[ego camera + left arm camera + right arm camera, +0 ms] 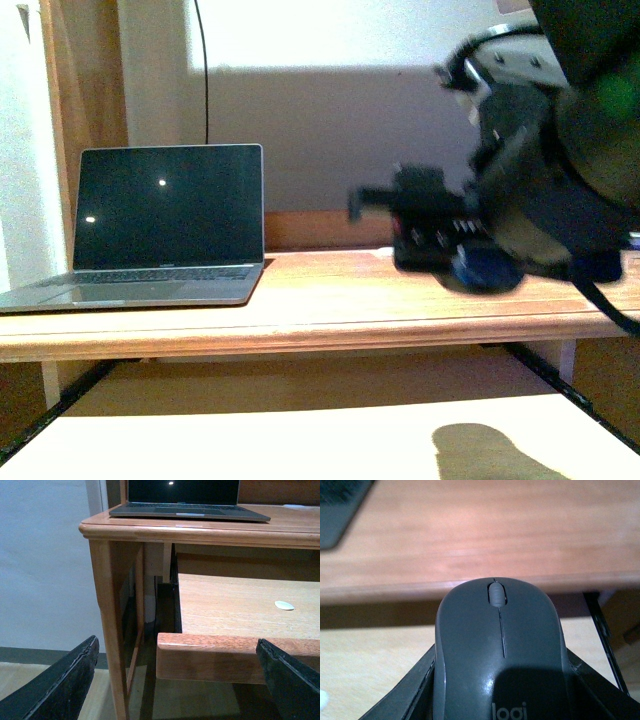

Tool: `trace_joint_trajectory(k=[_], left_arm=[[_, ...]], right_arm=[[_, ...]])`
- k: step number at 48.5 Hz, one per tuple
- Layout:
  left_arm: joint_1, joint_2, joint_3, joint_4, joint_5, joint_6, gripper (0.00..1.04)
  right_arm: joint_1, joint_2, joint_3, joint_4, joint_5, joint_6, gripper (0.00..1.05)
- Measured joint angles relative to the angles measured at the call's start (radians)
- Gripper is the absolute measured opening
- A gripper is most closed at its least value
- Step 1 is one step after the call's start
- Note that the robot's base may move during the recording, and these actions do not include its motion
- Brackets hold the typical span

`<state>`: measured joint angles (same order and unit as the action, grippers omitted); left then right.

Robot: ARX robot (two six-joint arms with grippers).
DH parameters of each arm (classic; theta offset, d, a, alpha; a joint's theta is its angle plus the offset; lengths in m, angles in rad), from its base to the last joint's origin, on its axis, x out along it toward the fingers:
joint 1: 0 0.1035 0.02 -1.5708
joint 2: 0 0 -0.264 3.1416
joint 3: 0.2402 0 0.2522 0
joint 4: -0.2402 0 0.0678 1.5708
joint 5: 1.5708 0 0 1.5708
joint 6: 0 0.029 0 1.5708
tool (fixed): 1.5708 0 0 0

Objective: Place mouse

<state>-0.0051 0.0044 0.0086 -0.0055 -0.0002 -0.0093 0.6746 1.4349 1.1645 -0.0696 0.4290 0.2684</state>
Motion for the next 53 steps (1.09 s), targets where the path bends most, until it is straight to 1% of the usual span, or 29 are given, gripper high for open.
trace_joint_trajectory(k=[8, 13, 25, 31, 36, 42, 47, 53], left_arm=[[0.000, 0.000, 0.000, 0.000, 0.000, 0.000, 0.97], [0.000, 0.000, 0.000, 0.000, 0.000, 0.000, 0.97], [0.000, 0.000, 0.000, 0.000, 0.000, 0.000, 0.97], [0.000, 0.000, 0.000, 0.000, 0.000, 0.000, 0.97], [0.000, 0.000, 0.000, 0.000, 0.000, 0.000, 0.97], [0.000, 0.000, 0.000, 0.000, 0.000, 0.000, 0.97], [0.000, 0.000, 0.000, 0.000, 0.000, 0.000, 0.97], [0.000, 0.000, 0.000, 0.000, 0.000, 0.000, 0.97]], right_arm=[[0.030, 0.153, 0.233, -0.044, -0.048, 0.001, 0.55], [0.044, 0.294, 0.387, -0.072, -0.042, -0.003, 0.55], [0.059, 0.601, 0.700, -0.157, 0.040, -0.029, 0.55], [0.058, 0.705, 0.826, -0.201, 0.083, -0.040, 0.55], [0.047, 0.811, 0.978, -0.249, 0.117, -0.064, 0.55], [0.038, 0.875, 1.079, -0.294, 0.138, -0.085, 0.55], [0.027, 0.934, 1.162, -0.332, 0.175, -0.106, 0.55], [0.019, 0.977, 1.207, -0.359, 0.200, -0.108, 0.55]])
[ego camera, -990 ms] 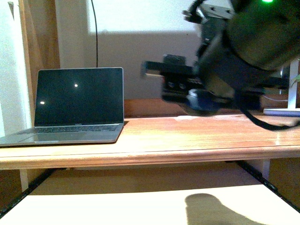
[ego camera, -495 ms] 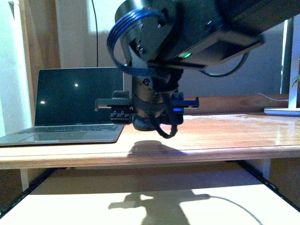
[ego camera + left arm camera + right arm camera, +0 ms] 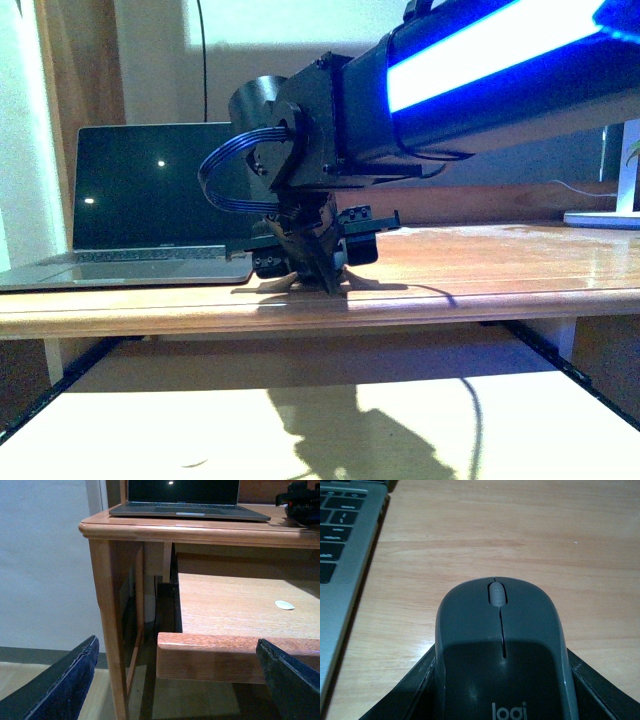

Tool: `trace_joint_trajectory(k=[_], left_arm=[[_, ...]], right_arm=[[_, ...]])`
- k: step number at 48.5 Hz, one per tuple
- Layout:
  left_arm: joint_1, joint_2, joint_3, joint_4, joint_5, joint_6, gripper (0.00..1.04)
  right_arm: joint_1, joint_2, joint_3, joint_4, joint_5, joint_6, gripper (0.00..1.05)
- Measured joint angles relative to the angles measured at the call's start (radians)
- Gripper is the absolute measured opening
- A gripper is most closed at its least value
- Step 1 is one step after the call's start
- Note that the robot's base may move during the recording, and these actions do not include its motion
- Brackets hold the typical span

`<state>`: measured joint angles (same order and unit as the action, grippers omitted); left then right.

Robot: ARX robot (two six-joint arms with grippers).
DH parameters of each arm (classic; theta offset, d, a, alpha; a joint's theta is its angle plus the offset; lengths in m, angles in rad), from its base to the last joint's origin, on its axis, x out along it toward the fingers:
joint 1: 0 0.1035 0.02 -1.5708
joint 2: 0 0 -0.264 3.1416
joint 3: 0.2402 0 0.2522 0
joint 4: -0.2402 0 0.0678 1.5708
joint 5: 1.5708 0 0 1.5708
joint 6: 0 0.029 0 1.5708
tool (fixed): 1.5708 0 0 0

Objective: Place mouse

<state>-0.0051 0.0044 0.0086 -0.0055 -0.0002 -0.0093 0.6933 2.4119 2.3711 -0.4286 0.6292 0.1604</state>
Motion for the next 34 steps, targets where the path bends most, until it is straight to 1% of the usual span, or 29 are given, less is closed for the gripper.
trace_joint_trajectory(k=[2, 7, 8, 13, 15, 22, 30, 34], left_arm=[[0.000, 0.000, 0.000, 0.000, 0.000, 0.000, 0.97], [0.000, 0.000, 0.000, 0.000, 0.000, 0.000, 0.97], [0.000, 0.000, 0.000, 0.000, 0.000, 0.000, 0.97], [0.000, 0.000, 0.000, 0.000, 0.000, 0.000, 0.97], [0.000, 0.000, 0.000, 0.000, 0.000, 0.000, 0.97], [0.000, 0.000, 0.000, 0.000, 0.000, 0.000, 0.97], [0.000, 0.000, 0.000, 0.000, 0.000, 0.000, 0.97], [0.000, 0.000, 0.000, 0.000, 0.000, 0.000, 0.97]], right_arm=[[-0.003, 0.003, 0.003, -0.001, 0.002, 0.000, 0.59], [-0.005, 0.003, 0.003, 0.012, 0.000, 0.000, 0.76], [-0.006, 0.003, 0.003, 0.015, -0.001, 0.000, 0.78], [-0.010, -0.007, -0.029, 0.069, 0.003, 0.003, 0.94], [-0.012, -0.018, -0.053, 0.093, 0.003, 0.004, 0.98], [-0.033, -0.117, -0.212, 0.220, -0.029, 0.029, 0.97], [-0.081, -0.369, -0.508, 0.444, -0.126, 0.042, 0.97], [-0.112, -0.520, -0.665, 0.535, -0.192, 0.051, 0.97]])
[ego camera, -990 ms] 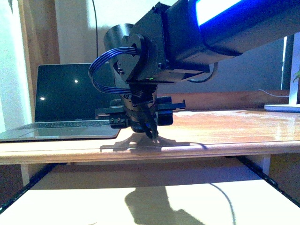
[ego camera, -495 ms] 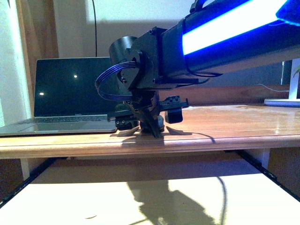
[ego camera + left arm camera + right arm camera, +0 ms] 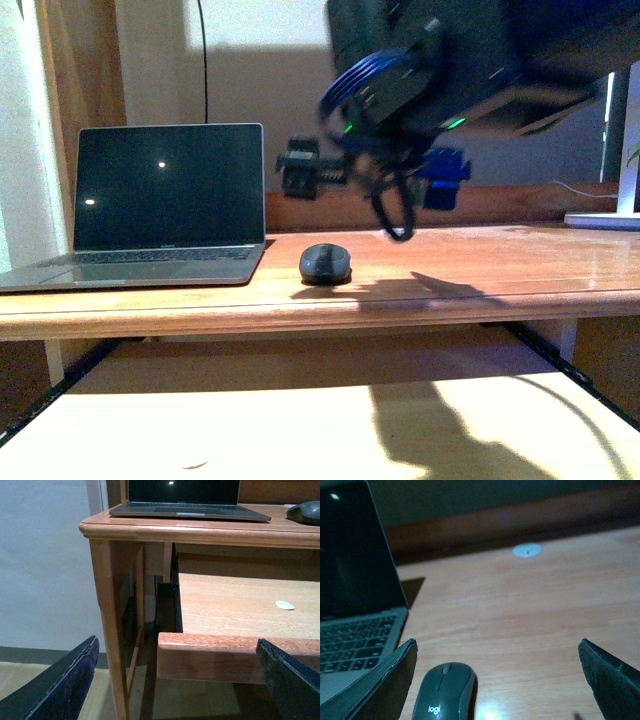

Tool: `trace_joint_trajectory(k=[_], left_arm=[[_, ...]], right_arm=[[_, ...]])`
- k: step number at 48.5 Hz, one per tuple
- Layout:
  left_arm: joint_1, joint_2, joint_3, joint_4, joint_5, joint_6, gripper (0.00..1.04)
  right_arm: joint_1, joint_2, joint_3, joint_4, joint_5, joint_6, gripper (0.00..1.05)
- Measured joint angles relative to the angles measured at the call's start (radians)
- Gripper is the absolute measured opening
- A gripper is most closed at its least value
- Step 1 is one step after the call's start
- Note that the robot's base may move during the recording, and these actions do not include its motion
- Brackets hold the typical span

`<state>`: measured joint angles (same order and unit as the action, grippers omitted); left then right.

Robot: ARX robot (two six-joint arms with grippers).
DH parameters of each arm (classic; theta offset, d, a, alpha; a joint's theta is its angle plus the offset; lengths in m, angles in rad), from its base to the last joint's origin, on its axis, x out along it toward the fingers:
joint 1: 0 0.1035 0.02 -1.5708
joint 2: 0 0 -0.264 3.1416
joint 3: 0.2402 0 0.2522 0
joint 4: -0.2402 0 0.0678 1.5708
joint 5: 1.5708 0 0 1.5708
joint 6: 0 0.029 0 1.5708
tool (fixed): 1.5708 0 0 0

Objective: Place mouse

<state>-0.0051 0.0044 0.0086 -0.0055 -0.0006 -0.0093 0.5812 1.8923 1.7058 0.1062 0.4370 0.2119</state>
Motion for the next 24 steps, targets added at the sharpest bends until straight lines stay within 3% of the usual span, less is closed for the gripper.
trace_joint_trajectory(k=[6, 14, 24], left_arm=[[0.000, 0.000, 0.000, 0.000, 0.000, 0.000, 0.97], [0.000, 0.000, 0.000, 0.000, 0.000, 0.000, 0.97], [0.000, 0.000, 0.000, 0.000, 0.000, 0.000, 0.97]], right_arm=[[-0.064, -0.243, -0.280, 0.114, -0.148, 0.006, 0.97], [-0.201, -0.524, -0.710, 0.218, -0.492, -0.004, 0.97], [-0.421, -0.776, -1.044, 0.194, -0.961, -0.105, 0.97]])
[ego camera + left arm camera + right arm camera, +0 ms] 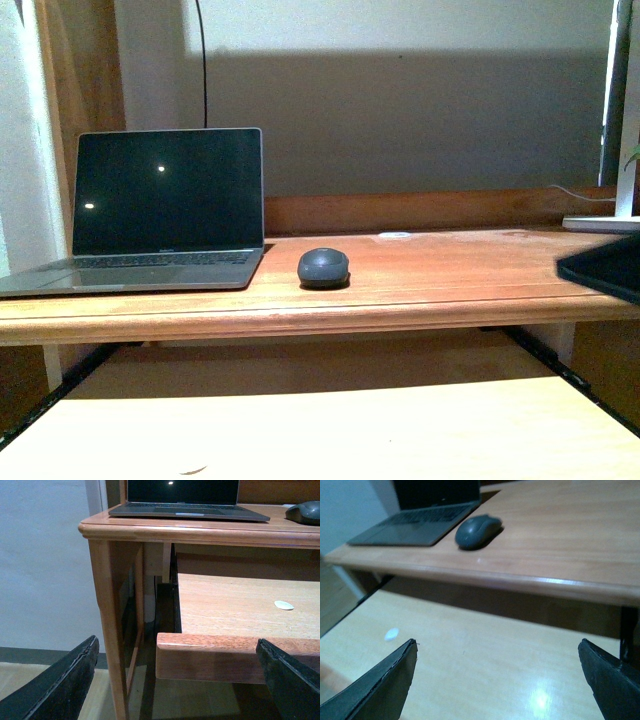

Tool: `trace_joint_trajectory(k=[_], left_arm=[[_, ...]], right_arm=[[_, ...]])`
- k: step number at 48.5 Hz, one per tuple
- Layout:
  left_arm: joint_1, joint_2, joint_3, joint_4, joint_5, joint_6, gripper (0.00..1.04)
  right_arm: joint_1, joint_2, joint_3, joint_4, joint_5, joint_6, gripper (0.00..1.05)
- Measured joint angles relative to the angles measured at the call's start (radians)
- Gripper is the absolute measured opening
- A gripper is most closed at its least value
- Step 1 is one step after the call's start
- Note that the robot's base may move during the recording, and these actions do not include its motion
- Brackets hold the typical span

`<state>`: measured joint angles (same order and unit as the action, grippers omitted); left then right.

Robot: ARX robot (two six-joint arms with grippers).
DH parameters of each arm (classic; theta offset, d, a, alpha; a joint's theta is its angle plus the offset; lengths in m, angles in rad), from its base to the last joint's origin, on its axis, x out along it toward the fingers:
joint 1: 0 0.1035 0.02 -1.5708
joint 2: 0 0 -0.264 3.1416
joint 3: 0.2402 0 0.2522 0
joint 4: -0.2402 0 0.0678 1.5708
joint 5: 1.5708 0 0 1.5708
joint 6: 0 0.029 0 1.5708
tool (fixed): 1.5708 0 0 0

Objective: Place mouse

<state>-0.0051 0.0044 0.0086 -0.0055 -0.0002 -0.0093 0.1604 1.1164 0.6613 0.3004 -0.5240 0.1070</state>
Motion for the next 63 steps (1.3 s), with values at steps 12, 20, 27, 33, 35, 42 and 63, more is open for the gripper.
trace_joint_trajectory(k=[12, 20, 27, 33, 35, 42, 63], left_arm=[[0.000, 0.000, 0.000, 0.000, 0.000, 0.000, 0.97], [0.000, 0.000, 0.000, 0.000, 0.000, 0.000, 0.97], [0.000, 0.000, 0.000, 0.000, 0.000, 0.000, 0.97], [0.000, 0.000, 0.000, 0.000, 0.000, 0.000, 0.97], [0.000, 0.000, 0.000, 0.000, 0.000, 0.000, 0.97], [0.000, 0.000, 0.000, 0.000, 0.000, 0.000, 0.97], [0.000, 0.000, 0.000, 0.000, 0.000, 0.000, 0.97]], right_arm=[[-0.184, -0.100, -0.178, -0.194, -0.394, -0.212, 0.97], [-0.191, -0.104, -0.214, -0.359, -0.491, -0.401, 0.97], [-0.166, -0.070, -0.234, -0.383, -0.442, -0.528, 0.97], [-0.124, -0.033, -0.246, -0.289, -0.390, -0.520, 0.97], [-0.109, -0.019, -0.246, -0.249, -0.377, -0.508, 0.97], [-0.045, 0.052, -0.246, -0.106, -0.303, -0.439, 0.97], [0.209, 0.561, 0.093, 0.295, 0.304, -0.139, 0.97]])
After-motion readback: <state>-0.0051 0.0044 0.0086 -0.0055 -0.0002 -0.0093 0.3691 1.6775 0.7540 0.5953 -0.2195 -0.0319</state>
